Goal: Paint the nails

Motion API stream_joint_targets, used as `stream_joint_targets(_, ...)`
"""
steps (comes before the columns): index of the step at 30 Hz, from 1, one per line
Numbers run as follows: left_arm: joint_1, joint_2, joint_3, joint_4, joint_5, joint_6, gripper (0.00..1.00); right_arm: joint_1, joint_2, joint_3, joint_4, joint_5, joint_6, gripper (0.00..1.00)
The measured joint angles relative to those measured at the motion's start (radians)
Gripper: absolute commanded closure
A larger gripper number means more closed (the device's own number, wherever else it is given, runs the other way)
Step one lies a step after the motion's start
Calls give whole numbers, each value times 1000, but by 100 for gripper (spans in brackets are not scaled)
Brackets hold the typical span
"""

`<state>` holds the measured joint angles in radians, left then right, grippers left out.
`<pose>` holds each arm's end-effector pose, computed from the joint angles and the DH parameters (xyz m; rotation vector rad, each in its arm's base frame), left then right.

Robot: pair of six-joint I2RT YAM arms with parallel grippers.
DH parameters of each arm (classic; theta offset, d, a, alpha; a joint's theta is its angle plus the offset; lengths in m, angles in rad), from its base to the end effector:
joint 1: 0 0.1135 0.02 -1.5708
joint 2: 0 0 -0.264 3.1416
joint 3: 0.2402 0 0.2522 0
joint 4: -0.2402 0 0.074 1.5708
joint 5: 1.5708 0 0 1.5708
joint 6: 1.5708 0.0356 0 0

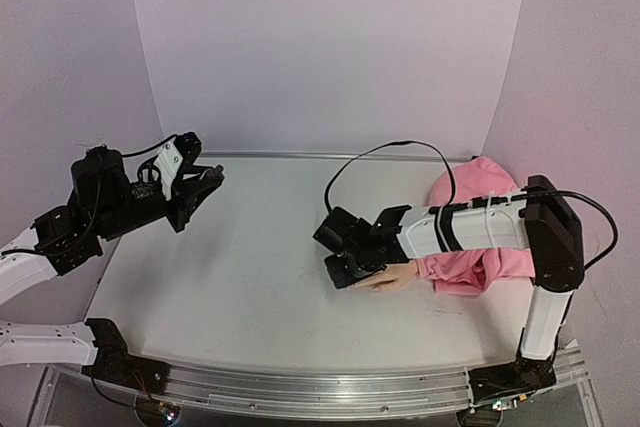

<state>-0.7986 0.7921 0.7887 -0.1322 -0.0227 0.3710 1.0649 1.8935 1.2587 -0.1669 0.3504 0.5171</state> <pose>0.1320 -0.1344 0.3458 0.9327 1.4396 -0.2986 0.2100 0.3538 0.1897 -0.4709 2.2949 0.3816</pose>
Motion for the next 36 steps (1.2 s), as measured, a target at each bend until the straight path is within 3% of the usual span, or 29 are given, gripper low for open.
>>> stream_joint_targets(36,0,0,0,0,0,0,100,0,78,39,9,-30,-24,100)
